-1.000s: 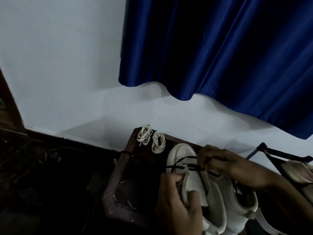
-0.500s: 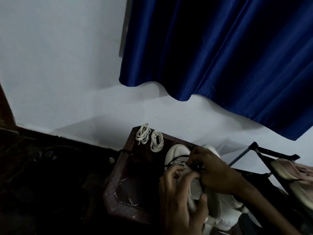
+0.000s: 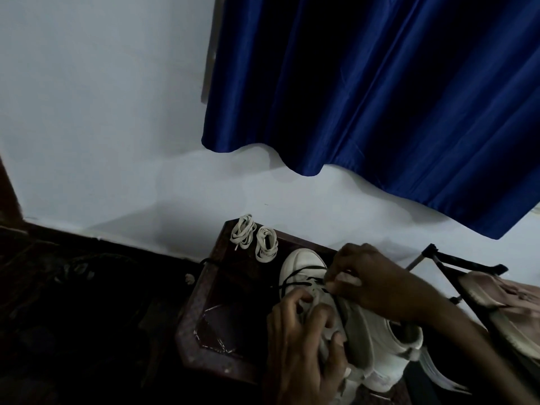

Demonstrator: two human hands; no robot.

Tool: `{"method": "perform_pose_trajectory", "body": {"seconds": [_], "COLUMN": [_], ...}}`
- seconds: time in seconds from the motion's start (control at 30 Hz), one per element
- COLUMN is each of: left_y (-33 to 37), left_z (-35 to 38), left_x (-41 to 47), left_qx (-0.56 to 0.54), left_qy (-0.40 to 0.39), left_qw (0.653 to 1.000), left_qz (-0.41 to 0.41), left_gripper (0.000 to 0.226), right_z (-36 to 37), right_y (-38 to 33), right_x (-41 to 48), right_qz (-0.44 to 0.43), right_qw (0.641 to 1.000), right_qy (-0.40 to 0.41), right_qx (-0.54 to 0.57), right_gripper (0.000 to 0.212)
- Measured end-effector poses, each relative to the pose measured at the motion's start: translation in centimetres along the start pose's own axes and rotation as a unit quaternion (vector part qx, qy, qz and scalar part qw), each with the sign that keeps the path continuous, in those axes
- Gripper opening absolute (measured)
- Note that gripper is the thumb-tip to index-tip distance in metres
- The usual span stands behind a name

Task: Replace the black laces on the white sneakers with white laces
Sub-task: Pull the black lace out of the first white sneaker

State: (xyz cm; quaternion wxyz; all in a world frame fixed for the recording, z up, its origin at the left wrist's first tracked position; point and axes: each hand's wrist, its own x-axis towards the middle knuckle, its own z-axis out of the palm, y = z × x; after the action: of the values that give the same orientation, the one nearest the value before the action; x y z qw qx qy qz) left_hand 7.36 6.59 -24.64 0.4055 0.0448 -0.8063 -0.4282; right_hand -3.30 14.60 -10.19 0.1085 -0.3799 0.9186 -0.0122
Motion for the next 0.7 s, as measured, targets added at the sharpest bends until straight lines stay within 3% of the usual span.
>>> {"method": "perform_pose_trajectory", "body": {"seconds": [0.1, 0.2, 0.37, 0.47, 0.53, 0.7], "left_y": [0.1, 0.1, -0.1, -0.4, -0.4, -0.1], "left_z": [-0.1, -0.2, -0.2, -0.1, 0.0, 0.3], "left_x": [0.0, -0.1, -0.3, -0.2, -0.3, -0.2], "left_qx": [0.002, 0.003, 0.013, 0.016, 0.008, 0.009], "left_qy": [0.001, -0.005, -0.014, -0.014, -0.011, -0.011], "left_qw": [1.0, 1.0, 1.0, 1.0, 1.0, 1.0], "left_qz": [0.002, 0.007, 0.007, 0.014, 0.016, 0.005], "left_gripper": [0.019, 0.019, 0.02, 0.021, 0.021, 0.021], "right_z": [2.2, 2.7, -4.0, -5.6, -3.9, 1.0], "right_y": [-0.7, -0.7, 0.0, 1.7, 1.5, -1.3], "right_x": [1.3, 1.4, -3.5, -3.9, -2.7, 0.1], "right_qz": [0.002, 0.008, -0.011, 0.058, 0.077, 0.043], "right_qw": [0.998, 0.998, 0.988, 0.998, 0.995, 0.997], "right_qy": [0.022, 0.051, 0.01, 0.02, 0.023, 0.054], "right_qx": [-0.057, -0.04, 0.153, 0.024, -0.052, -0.028], "right_gripper": [0.022, 0.017, 0.006, 0.003, 0.019, 0.018]}}
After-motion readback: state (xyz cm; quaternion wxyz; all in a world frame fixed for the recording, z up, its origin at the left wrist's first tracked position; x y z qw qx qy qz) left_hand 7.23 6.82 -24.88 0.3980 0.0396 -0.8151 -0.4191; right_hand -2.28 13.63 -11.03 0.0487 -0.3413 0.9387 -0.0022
